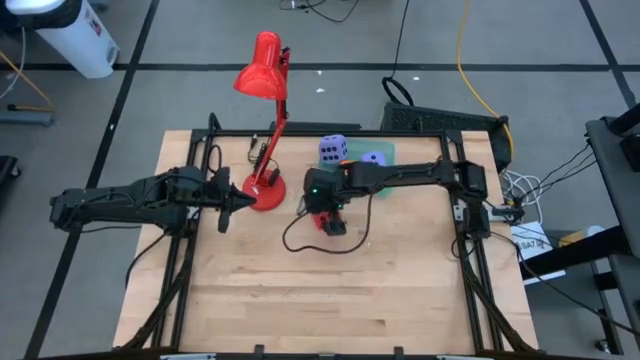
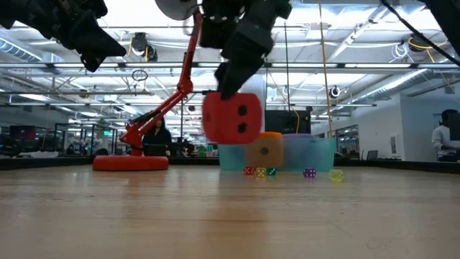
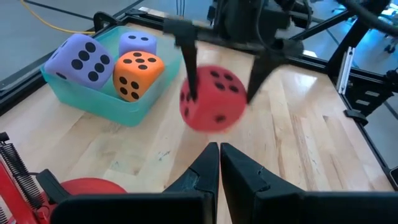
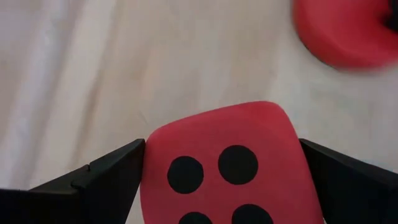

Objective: Pick & Place Dice
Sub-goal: Put the big red dice into the green bin

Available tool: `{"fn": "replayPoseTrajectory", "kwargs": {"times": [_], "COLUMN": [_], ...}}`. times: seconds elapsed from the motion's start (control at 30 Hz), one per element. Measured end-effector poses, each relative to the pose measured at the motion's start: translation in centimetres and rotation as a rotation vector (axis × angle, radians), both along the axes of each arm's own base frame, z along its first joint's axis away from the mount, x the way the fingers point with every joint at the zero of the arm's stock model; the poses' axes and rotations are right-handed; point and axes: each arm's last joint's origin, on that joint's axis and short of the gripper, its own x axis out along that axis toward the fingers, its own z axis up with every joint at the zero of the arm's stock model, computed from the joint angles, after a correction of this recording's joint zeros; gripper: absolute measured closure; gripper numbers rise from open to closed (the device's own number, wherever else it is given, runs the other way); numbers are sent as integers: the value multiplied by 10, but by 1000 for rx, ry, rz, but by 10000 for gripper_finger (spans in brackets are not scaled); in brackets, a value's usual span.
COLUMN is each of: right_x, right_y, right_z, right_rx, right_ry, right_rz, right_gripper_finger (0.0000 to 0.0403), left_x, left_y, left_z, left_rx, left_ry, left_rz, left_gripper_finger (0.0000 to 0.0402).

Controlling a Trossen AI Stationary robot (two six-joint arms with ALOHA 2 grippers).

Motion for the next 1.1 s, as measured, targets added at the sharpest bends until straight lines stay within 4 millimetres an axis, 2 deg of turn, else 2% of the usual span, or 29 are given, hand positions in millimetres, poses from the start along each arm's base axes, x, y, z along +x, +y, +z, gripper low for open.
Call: {"fn": "replayPoseTrajectory", "kwargs": {"times": [0.13, 0.4, 0.5, 0.63, 0.73, 0.83, 0.97, 1.1], "right_x": [-18, -69, -84, -100, -105, -108, -115, -120], "right_y": [-13, -68, -93, -115, -121, -118, -112, -106], "right_z": [17, 52, 49, 27, 16, 11, 19, 29], "right_rx": [-141, -335, -315, -191, -123, -148, -88, -84], "right_ry": [50, 181, 165, 111, 16, -27, -101, -154], "right_rz": [-85, -344, -421, -456, -470, -446, -399, -381], "right_gripper_finger": [10, 10, 10, 10, 9, 5, 4, 4], "left_x": [0, 1, 2, 1, 1, 1, 3, 15], "left_y": [0, 0, 0, 0, 0, 0, 1, 4], "left_z": [1, 4, 4, 4, 4, 4, 3, -3], "left_rx": [1, 16, 30, 39, 39, 39, 30, 26], "left_ry": [-7, -43, -46, -44, -43, -42, -31, 9], "left_rz": [0, -4, -9, -12, -12, -12, 5, 66], "left_gripper_finger": [378, 378, 378, 378, 378, 378, 378, 378]}}
